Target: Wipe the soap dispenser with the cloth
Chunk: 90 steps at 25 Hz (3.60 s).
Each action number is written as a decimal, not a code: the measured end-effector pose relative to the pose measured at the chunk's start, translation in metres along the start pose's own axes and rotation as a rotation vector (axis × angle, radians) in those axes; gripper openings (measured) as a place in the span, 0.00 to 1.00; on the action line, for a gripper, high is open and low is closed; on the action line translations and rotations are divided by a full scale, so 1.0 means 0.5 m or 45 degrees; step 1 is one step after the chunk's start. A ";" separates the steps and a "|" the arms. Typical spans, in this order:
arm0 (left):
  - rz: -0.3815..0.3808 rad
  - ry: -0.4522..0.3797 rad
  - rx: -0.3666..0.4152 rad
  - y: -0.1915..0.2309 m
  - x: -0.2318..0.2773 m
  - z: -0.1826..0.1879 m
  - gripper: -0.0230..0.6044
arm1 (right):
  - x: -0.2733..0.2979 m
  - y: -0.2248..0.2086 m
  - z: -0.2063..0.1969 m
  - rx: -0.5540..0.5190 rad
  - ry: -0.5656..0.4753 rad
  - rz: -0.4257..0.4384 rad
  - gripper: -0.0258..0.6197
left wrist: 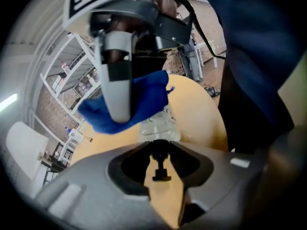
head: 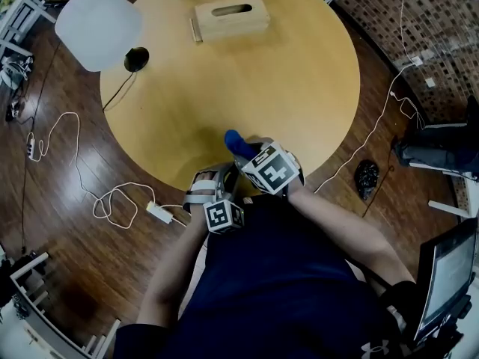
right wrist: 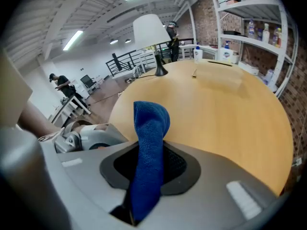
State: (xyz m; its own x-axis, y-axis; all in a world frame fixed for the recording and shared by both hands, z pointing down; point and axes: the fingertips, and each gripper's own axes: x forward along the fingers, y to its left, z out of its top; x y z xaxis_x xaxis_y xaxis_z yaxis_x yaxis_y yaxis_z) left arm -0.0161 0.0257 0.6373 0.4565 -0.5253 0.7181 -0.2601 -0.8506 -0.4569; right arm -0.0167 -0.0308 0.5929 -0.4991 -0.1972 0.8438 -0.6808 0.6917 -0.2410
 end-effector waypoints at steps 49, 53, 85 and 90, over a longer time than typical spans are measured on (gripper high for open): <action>-0.323 -0.144 -0.837 0.211 -0.044 0.156 0.24 | -0.107 -0.269 -0.175 0.509 -0.382 0.039 0.18; -0.315 -0.072 -0.405 0.210 -0.002 0.220 0.24 | -0.122 -0.284 -0.163 0.507 -0.391 0.004 0.18; -0.182 -0.560 -1.425 0.287 0.038 0.221 0.62 | -0.219 -0.270 -0.177 0.492 -0.356 -0.066 0.19; -0.260 -0.987 -1.829 0.455 -0.194 0.258 0.62 | -0.241 -0.171 -0.001 0.321 -0.628 0.179 0.19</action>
State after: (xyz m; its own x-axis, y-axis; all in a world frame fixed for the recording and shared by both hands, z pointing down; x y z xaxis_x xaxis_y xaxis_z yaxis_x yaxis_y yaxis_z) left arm -0.0098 -0.1142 0.3959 0.7562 -0.6493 0.0815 -0.4720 -0.4549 0.7552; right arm 0.1019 -0.0659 0.5122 -0.7440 -0.4584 0.4861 -0.6666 0.5596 -0.4924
